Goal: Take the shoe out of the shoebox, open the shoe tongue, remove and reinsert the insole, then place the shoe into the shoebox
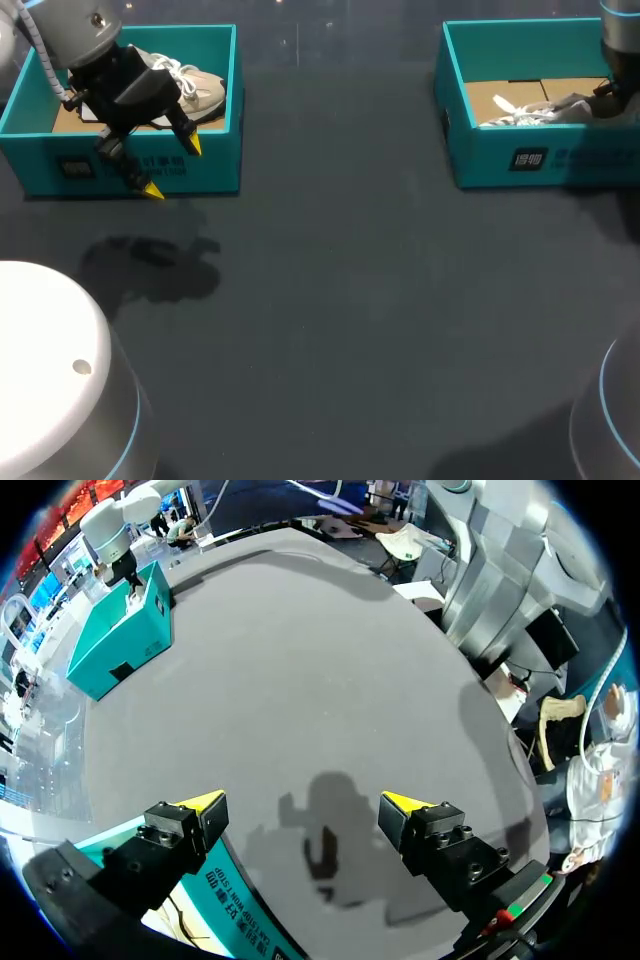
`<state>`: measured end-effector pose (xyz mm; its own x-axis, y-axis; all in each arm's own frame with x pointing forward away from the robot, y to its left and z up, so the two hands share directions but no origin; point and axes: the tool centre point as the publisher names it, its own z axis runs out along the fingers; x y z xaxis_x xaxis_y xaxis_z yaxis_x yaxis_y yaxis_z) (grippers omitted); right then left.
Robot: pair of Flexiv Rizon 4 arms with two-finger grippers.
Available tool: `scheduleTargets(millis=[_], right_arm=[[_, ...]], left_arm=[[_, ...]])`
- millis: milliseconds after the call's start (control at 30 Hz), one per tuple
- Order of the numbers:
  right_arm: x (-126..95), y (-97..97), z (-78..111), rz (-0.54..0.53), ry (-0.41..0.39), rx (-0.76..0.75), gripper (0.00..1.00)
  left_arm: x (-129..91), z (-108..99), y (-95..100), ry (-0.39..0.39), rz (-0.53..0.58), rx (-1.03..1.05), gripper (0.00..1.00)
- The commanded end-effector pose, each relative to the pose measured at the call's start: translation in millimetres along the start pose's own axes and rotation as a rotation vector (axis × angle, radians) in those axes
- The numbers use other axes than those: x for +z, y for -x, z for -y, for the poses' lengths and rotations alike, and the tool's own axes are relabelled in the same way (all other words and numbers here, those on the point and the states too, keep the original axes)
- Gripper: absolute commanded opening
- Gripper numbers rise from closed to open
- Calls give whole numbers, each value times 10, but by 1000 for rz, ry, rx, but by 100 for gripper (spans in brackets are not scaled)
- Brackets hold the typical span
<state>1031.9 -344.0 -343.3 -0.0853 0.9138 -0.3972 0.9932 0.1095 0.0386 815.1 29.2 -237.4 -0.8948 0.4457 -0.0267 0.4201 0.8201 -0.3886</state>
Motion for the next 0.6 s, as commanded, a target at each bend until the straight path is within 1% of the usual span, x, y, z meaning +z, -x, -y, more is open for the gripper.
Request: scheduleTargets(millis=[33, 300, 333, 367, 600], right_arm=[[58, 4, -29, -12, -6, -10, 0], [141, -19, -33, -38, -3, -30, 0], [151, -18, -32, -39, -5, -31, 2], [161, -17, -31, -40, -7, -31, 8], [190, -11, -23, -43, -19, -34, 28]], left_arm=[[-2, -2, 0, 2, -1, 0, 100], [-2, -2, 0, 2, -1, 0, 100], [-2, -2, 0, 2, -1, 0, 100], [-2, -2, 0, 2, -1, 0, 100], [-2, -2, 0, 2, -1, 0, 100]])
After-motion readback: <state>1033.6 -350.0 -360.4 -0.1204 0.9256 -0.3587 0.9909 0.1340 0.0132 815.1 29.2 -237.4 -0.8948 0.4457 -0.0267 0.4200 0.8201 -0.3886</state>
